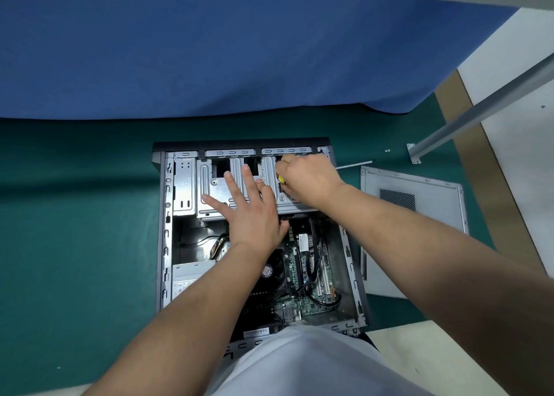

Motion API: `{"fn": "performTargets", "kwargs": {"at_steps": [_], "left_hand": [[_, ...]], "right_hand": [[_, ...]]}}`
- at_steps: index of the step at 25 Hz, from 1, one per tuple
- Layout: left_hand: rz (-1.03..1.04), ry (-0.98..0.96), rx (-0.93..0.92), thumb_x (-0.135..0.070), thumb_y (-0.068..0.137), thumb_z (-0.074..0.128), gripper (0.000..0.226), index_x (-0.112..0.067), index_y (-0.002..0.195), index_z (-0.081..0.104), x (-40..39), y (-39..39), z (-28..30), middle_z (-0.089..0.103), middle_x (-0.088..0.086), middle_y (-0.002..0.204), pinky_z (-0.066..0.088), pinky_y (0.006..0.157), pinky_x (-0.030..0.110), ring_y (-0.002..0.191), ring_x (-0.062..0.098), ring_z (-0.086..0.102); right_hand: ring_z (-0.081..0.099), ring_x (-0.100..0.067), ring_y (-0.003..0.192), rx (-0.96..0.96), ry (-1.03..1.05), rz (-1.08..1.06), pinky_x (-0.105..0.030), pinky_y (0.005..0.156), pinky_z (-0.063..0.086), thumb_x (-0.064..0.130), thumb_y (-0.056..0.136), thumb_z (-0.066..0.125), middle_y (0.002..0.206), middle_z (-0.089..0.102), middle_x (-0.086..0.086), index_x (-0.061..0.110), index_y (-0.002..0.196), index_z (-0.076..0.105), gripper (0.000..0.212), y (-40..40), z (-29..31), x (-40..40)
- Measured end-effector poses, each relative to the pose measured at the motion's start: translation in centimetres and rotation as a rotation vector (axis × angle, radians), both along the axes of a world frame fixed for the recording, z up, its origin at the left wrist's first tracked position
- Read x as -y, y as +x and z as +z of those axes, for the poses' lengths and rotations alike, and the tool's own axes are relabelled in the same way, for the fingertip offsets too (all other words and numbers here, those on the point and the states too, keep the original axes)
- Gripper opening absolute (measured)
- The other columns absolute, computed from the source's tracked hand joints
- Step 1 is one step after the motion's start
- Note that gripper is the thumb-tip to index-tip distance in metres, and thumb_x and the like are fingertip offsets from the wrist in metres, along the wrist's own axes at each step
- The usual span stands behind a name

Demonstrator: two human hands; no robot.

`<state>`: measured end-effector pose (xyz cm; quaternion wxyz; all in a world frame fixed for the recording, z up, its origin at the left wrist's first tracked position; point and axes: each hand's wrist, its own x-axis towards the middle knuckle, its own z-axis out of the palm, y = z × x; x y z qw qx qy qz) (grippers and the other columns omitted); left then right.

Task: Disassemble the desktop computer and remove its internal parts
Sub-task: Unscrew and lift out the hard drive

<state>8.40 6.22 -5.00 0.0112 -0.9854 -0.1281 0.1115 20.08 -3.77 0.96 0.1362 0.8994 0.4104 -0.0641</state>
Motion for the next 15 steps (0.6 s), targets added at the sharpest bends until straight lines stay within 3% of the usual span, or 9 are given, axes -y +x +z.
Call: {"fn": "performTargets", "kwargs": {"at_steps": [4, 8, 15], "left_hand": [[0.001, 0.001, 0.007, -0.076, 0.08, 0.055, 0.106, -0.002, 0.151, 0.029, 0.0, 0.0, -0.2, -0.003, 0.03, 0.167, 0.008, 0.094, 0.092, 0.146, 0.064, -0.008], [0.007, 0.001, 0.01, -0.076, 0.079, 0.056, 0.106, -0.002, 0.15, 0.03, 0.0, 0.1, -0.2, -0.001, 0.03, 0.167, 0.007, 0.094, 0.092, 0.147, 0.064, -0.008], [0.004, 0.002, 0.012, -0.076, 0.08, 0.056, 0.106, -0.002, 0.15, 0.03, 0.0, 0.1, -0.3, -0.001, 0.029, 0.167, 0.008, 0.094, 0.093, 0.147, 0.064, -0.008]], "right_hand": [[0.067, -0.032, 0.103, -0.126, 0.138, -0.203, -0.039, 0.078, 0.051, 0.041, 0.098, 0.05, 0.118, 0.066, -0.003, 0.019, 0.114, 0.066, 0.031, 0.4, 0.4, 0.0], [0.067, -0.034, 0.102, -0.106, 0.15, -0.242, -0.038, 0.076, 0.049, 0.045, 0.1, 0.051, 0.115, 0.067, -0.006, 0.017, 0.11, 0.066, 0.033, -0.1, 0.1, -0.5], [0.067, -0.036, 0.097, -0.088, 0.078, -0.166, -0.037, 0.067, 0.041, 0.029, 0.097, 0.054, 0.116, 0.064, -0.007, 0.012, 0.112, 0.062, 0.025, -0.1, 0.2, -0.9]]}}
